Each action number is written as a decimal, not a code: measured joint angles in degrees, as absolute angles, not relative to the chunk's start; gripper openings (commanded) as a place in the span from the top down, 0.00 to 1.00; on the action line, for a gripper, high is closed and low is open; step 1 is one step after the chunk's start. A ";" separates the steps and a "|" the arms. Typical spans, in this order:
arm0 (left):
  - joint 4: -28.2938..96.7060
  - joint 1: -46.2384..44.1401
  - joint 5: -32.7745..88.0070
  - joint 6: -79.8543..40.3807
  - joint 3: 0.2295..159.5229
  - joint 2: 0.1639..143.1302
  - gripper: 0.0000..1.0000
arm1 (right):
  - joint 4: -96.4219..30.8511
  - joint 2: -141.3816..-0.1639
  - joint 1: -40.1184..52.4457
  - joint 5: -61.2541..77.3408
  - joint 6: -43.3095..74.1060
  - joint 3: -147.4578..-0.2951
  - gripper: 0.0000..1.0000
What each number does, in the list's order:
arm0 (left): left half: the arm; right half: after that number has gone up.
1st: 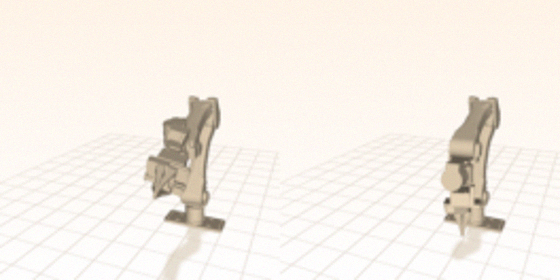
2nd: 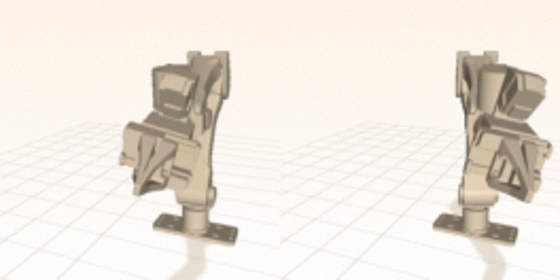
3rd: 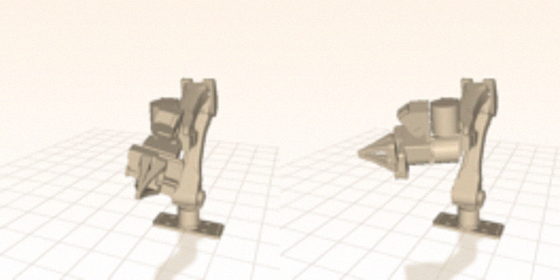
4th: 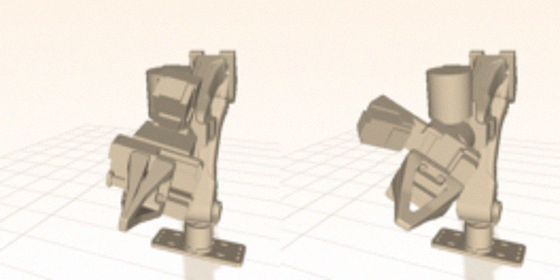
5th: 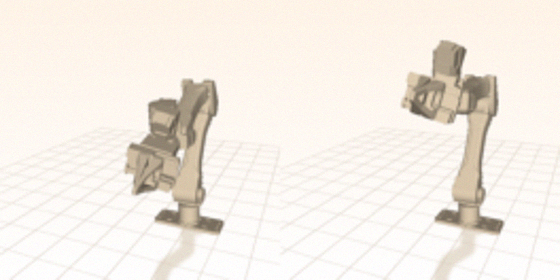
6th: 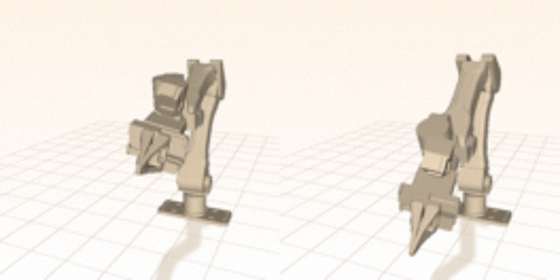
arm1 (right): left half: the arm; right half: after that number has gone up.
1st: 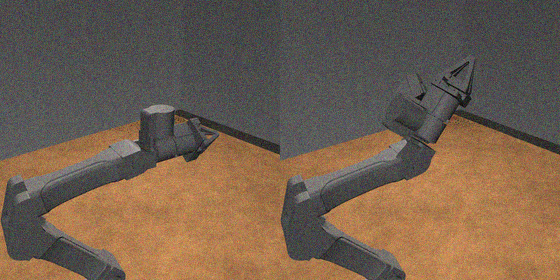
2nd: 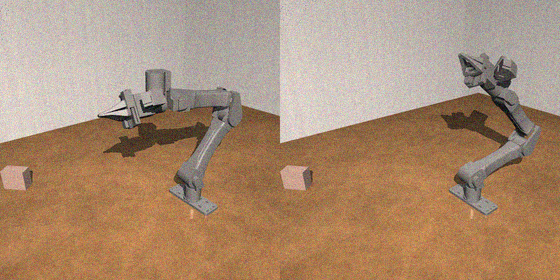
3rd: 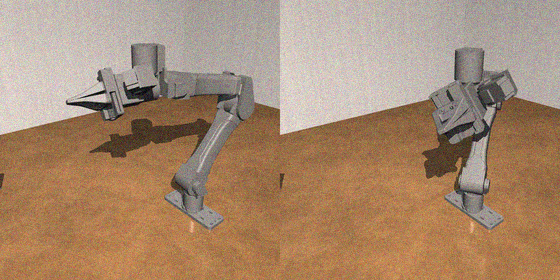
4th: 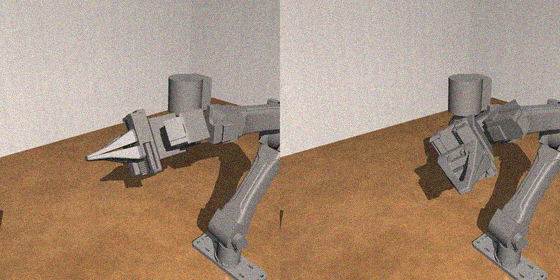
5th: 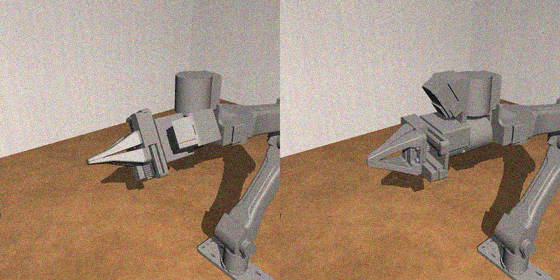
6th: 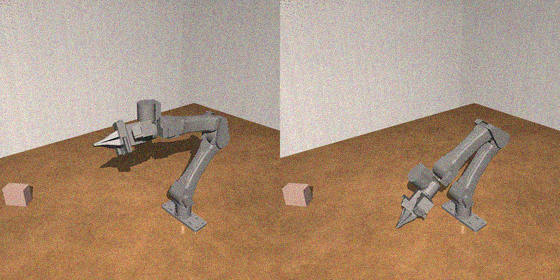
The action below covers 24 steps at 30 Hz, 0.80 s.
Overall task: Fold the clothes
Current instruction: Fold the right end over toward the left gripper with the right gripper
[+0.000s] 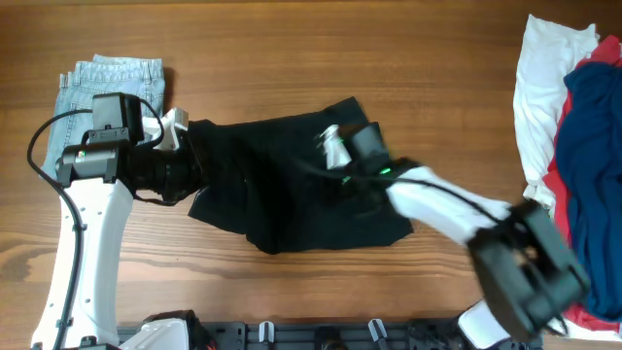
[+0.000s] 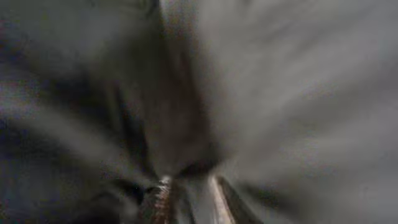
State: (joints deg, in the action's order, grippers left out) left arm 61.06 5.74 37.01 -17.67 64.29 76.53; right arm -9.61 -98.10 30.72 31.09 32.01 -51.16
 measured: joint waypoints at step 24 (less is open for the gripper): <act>38.89 -18.90 33.87 -29.82 64.53 79.15 0.89 | -31.03 -101.75 16.62 22.50 22.15 -52.29 0.86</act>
